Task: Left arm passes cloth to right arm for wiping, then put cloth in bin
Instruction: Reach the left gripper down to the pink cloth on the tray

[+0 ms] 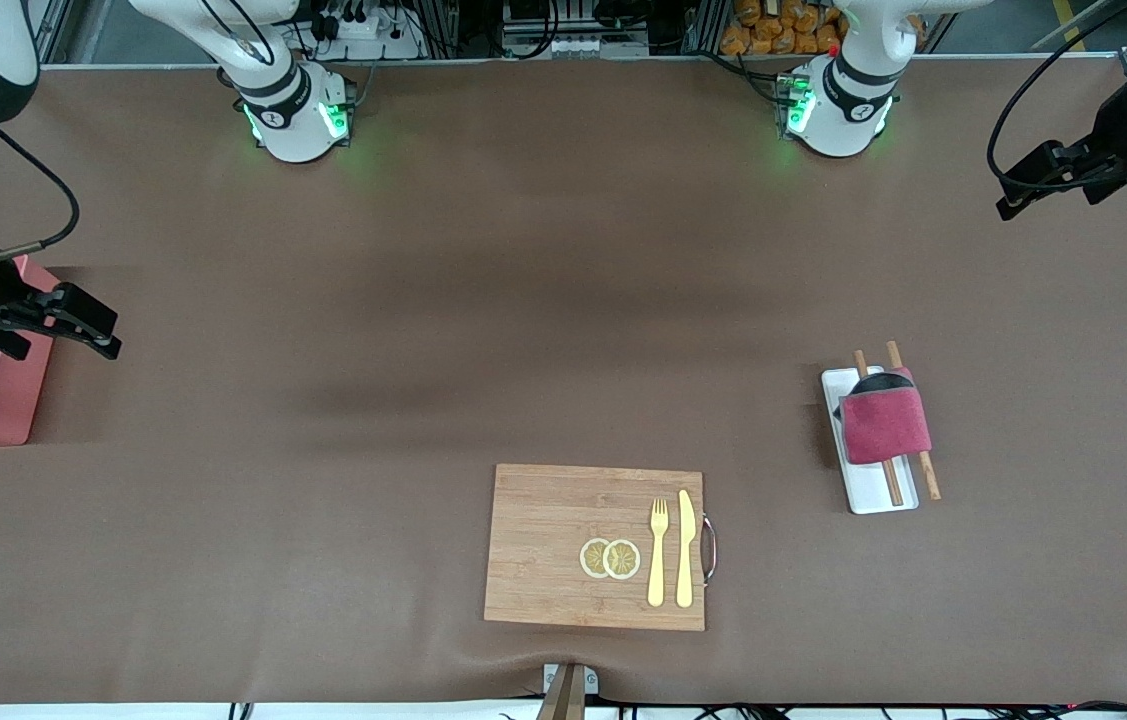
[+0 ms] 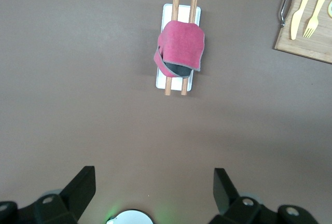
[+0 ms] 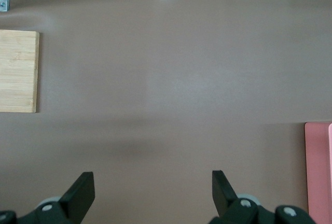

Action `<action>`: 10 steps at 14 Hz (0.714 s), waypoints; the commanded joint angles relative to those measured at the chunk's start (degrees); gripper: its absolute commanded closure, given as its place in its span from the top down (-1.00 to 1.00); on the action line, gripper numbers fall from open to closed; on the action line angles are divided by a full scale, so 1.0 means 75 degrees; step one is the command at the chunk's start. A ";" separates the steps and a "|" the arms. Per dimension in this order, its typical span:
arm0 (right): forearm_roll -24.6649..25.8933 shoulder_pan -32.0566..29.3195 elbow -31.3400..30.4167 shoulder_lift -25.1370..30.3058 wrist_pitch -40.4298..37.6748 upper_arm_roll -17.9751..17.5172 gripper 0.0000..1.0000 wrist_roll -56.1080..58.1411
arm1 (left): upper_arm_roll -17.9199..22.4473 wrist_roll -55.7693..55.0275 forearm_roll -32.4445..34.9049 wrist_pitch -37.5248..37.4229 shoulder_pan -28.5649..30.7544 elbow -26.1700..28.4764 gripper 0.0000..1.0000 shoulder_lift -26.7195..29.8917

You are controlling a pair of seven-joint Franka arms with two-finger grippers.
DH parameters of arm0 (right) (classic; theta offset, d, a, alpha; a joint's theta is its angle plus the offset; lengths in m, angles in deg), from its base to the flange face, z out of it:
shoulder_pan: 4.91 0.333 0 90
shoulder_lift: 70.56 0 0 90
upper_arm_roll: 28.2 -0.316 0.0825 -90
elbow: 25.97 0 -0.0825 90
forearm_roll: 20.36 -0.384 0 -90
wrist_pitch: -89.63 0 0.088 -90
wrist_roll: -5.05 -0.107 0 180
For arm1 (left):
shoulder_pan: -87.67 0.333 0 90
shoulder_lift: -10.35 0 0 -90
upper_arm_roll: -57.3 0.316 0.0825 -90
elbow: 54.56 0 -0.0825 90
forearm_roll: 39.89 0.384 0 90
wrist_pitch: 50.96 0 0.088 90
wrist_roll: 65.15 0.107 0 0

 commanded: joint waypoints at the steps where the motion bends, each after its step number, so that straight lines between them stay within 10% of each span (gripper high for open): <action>1: -0.0019 -0.0014 -0.0077 0.0008 0.0128 -0.0021 1.00 -0.0031 | 0.0071 -0.0110 0.0239 -0.0241 -0.0125 -0.0274 1.00 -0.0110; 10: -0.0019 -0.0026 -0.0194 0.0008 0.0152 -0.0021 1.00 -0.0031 | 0.0048 -0.0004 0.0320 0.0152 -0.0020 -0.0803 1.00 -0.1795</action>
